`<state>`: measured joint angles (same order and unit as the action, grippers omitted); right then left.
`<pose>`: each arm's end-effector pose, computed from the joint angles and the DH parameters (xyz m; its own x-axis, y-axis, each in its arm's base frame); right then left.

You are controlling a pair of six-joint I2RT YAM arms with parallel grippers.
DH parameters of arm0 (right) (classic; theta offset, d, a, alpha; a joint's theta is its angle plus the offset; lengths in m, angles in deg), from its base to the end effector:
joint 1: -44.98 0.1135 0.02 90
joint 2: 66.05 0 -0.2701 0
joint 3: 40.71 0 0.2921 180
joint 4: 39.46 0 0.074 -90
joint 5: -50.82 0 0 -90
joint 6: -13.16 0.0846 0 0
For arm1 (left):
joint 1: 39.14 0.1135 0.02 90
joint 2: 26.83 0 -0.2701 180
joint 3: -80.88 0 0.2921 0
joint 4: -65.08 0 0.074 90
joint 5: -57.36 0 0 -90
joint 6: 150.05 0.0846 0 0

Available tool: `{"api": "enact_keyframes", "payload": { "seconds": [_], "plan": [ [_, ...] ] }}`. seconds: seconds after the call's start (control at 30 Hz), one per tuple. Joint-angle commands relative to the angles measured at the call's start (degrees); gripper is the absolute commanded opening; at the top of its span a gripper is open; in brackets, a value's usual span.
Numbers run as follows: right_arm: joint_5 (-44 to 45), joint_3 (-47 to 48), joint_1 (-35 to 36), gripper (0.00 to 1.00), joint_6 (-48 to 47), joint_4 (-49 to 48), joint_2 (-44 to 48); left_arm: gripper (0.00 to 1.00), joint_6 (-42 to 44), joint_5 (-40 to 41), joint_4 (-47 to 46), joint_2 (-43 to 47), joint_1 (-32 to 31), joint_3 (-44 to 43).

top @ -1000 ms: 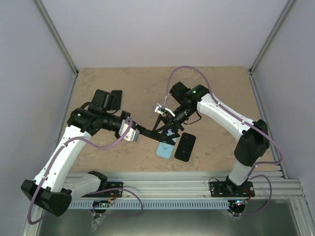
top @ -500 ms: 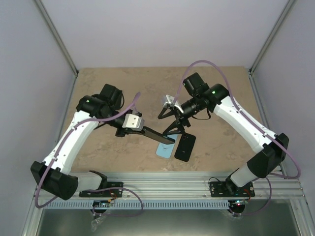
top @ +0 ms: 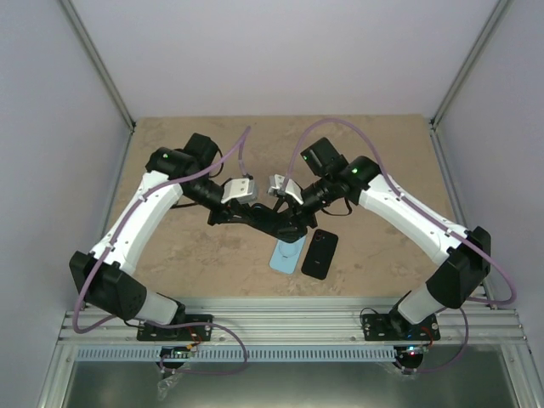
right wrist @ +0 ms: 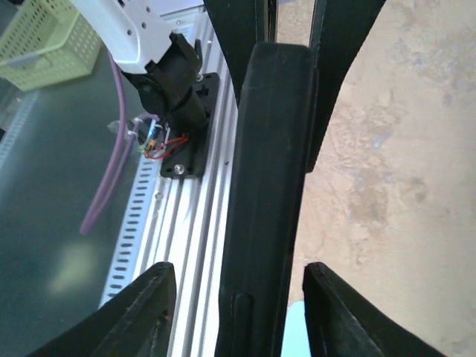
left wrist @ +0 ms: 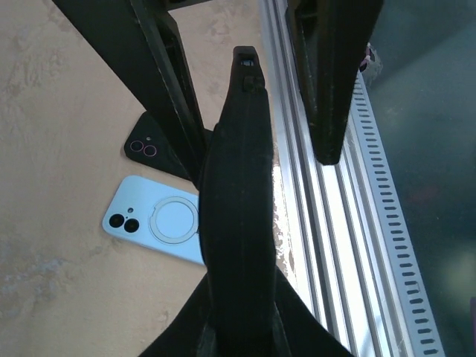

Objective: Take the phone out of the phone case
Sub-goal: Adjust the phone.

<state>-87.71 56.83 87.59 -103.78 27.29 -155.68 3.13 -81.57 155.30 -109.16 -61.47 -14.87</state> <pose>0.2330 0.3004 0.3125 -0.2291 -0.6184 -0.7518 -0.9394 -0.0620 0.3372 0.2511 -0.1721 0.3228 -0.0415 0.6509 -0.7581 0.9882 -0.0854 -0.1274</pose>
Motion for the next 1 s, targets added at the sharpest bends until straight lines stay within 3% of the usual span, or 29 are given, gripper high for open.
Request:
{"api": "enact_keyframes", "payload": {
  "seconds": [0.0,0.37,0.47,0.7,0.83,0.97],
  "plan": [
    [1.3,-0.4,0.1,0.46,3.0,-2.3,-0.5,0.00,-3.4,-2.6,0.9,-0.2,0.0,-2.7],
    [1.0,0.4,0.1,0.09,4.5,-3.1,-1.5,0.00,-6.5,0.2,0.3,-2.0,-1.3,-4.5],
    [0.1,0.4,-0.4,0.01,5.4,-3.6,-1.2,0.26,-9.3,0.1,-1.3,-2.5,-1.3,-6.3],
    [-6.2,3.1,-6.7,0.00,10.4,-7.2,-0.7,0.70,-19.4,-1.0,-9.7,-1.0,-1.0,-9.3],
    [-11.0,2.9,-11.2,0.00,17.1,-14.3,0.7,0.83,-27.6,-4.4,-18.3,1.3,2.1,-8.2],
    [-15.6,1.3,-15.7,0.00,27.6,-26.1,2.2,0.85,-40.5,-9.7,-31.1,3.7,6.8,-4.6]
  ]
}}
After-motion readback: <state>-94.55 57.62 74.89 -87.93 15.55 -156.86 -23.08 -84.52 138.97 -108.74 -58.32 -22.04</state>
